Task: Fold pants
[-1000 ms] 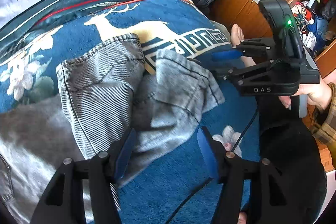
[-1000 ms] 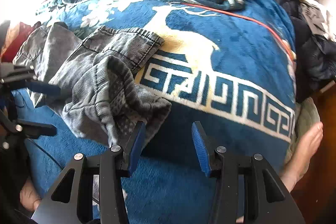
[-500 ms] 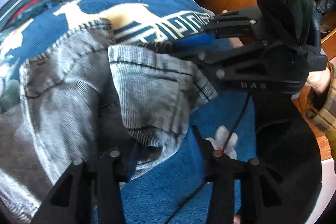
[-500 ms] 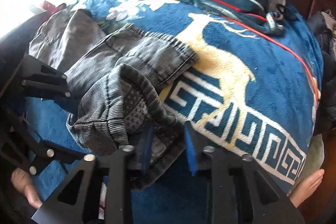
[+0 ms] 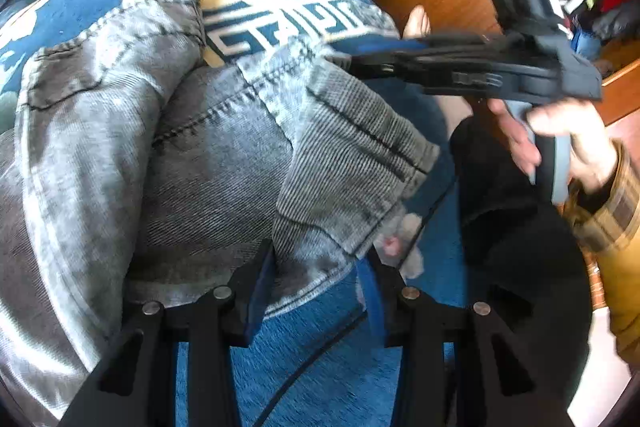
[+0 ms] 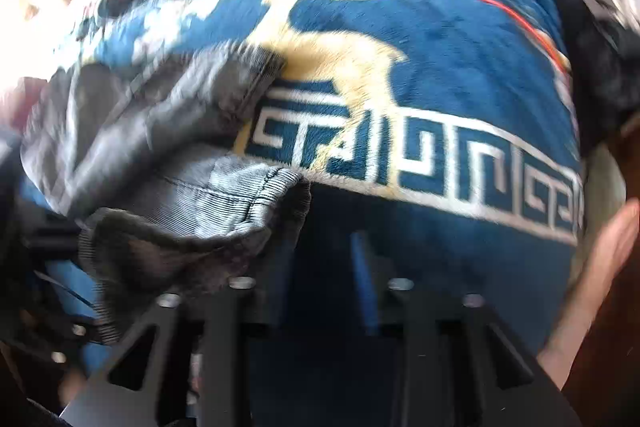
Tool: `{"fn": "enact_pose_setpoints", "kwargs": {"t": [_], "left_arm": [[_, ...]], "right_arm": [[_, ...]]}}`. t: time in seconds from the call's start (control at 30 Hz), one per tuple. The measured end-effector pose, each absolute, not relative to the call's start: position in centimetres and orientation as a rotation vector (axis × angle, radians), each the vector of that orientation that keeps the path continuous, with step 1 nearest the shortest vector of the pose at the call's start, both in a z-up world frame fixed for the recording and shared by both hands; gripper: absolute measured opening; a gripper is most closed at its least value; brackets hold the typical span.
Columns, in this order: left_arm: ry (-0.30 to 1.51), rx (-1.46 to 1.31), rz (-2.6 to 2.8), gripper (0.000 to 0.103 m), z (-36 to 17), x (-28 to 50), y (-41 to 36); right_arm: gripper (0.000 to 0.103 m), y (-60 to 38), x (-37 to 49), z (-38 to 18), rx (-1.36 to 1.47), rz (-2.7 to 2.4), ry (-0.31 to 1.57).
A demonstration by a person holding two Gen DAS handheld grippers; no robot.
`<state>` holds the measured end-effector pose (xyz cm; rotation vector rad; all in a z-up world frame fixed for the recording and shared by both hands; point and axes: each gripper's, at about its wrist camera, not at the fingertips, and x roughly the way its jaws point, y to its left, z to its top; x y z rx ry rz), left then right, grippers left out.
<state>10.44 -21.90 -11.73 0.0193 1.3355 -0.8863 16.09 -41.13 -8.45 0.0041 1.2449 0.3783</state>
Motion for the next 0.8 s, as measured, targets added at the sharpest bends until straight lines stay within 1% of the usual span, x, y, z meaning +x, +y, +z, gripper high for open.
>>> {"fn": "enact_pose_setpoints", "kwargs": {"t": [0.03, 0.07, 0.1, 0.23, 0.37, 0.43, 0.47, 0.57, 0.67, 0.73, 0.8], "left_arm": [[1.329, -0.002, -0.886, 0.043, -11.2, 10.5, -21.4], [1.321, -0.027, -0.89, 0.043, -10.7, 10.5, -20.9], [1.313, -0.049, -0.897, 0.043, -10.1, 10.4, -20.3], [1.26, -0.093, -0.877, 0.045, -8.1, 10.3, -17.4], [1.272, -0.107, -0.79, 0.045, -8.0, 11.1, -14.2], [1.279, -0.093, -0.778, 0.045, -8.5, 11.3, -14.2], [1.277, -0.067, -0.769, 0.045, -8.8, 11.2, -14.9], [1.288, 0.0, -0.78, 0.045, -10.4, 11.3, -18.2], [1.313, 0.035, -0.799, 0.045, -11.3, 10.7, -19.9], [1.324, 0.03, -0.825, 0.045, -11.6, 10.2, -20.3], [1.334, 0.04, -0.84, 0.045, -11.8, 9.4, -20.4]], "right_arm": [[0.042, -41.1, 15.4, -7.2, 0.045, 0.412, 1.23], [0.049, -40.8, 14.7, -6.4, 0.061, 0.442, 1.218], [0.052, -40.3, 14.0, -5.5, 0.07, 0.477, 1.208], [0.053, -37.4, 11.4, -3.9, 0.099, 0.622, 1.198], [0.053, -34.2, 10.6, -6.5, -0.032, 0.546, 1.273], [0.034, -33.5, 10.5, -8.1, -0.06, 0.503, 1.314], [0.019, -33.3, 10.2, -8.4, -0.076, 0.496, 1.324], [0.015, -33.6, 8.9, -8.0, -0.098, 0.481, 1.323], [0.014, -35.0, 7.9, -8.0, -0.095, 0.445, 1.346], [0.013, -36.0, 7.6, -9.6, -0.124, 0.38, 1.396], [0.013, -36.6, 7.4, -11.6, -0.081, 0.379, 1.462]]}}
